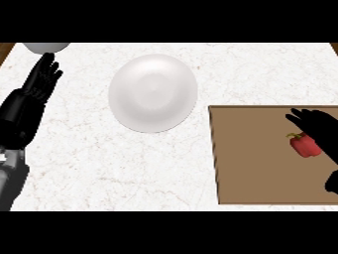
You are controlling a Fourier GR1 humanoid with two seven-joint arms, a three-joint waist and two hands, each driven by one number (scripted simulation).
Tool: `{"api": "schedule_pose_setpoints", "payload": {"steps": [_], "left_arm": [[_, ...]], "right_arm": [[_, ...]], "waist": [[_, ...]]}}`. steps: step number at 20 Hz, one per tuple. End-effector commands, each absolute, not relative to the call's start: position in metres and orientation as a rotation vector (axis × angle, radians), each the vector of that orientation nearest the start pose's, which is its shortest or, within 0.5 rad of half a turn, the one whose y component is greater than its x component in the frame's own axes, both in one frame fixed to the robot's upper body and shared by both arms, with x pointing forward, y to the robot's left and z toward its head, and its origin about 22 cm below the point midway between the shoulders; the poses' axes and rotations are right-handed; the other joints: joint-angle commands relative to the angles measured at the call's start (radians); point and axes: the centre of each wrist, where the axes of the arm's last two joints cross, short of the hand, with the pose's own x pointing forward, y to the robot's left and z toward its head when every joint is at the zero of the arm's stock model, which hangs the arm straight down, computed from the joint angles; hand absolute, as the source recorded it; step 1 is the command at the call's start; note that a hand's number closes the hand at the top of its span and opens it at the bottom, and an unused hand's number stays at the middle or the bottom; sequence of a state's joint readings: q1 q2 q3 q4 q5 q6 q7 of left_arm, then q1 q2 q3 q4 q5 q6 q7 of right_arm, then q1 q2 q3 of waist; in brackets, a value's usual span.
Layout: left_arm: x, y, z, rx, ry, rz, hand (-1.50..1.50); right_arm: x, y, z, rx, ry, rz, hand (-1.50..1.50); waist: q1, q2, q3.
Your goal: Pick the bell pepper from the tray and place it in the plate
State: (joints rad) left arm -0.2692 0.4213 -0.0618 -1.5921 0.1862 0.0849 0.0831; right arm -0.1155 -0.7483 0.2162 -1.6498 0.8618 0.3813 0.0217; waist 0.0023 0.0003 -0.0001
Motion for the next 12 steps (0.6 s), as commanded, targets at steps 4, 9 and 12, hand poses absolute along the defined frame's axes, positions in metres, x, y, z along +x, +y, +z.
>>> {"api": "schedule_pose_setpoints", "payload": {"steps": [4, 9, 12], "left_arm": [[0.286, 0.270, 0.106, 0.157, -1.750, -0.222, 0.00], [0.295, 0.286, 0.108, 0.156, -1.754, -0.237, 0.00], [0.289, 0.272, 0.093, 0.137, -1.745, -0.238, 0.00]], "right_arm": [[0.269, -0.341, 0.082, -0.855, -0.989, 1.615, -1.50], [0.275, -0.341, 0.041, -0.856, -0.936, 1.637, -1.50], [0.300, -0.332, 0.036, -0.903, -0.918, 1.637, -1.50]], "waist": [[-0.001, -0.001, 0.000], [0.001, 0.000, 0.000], [0.006, 0.001, 0.000]]}}
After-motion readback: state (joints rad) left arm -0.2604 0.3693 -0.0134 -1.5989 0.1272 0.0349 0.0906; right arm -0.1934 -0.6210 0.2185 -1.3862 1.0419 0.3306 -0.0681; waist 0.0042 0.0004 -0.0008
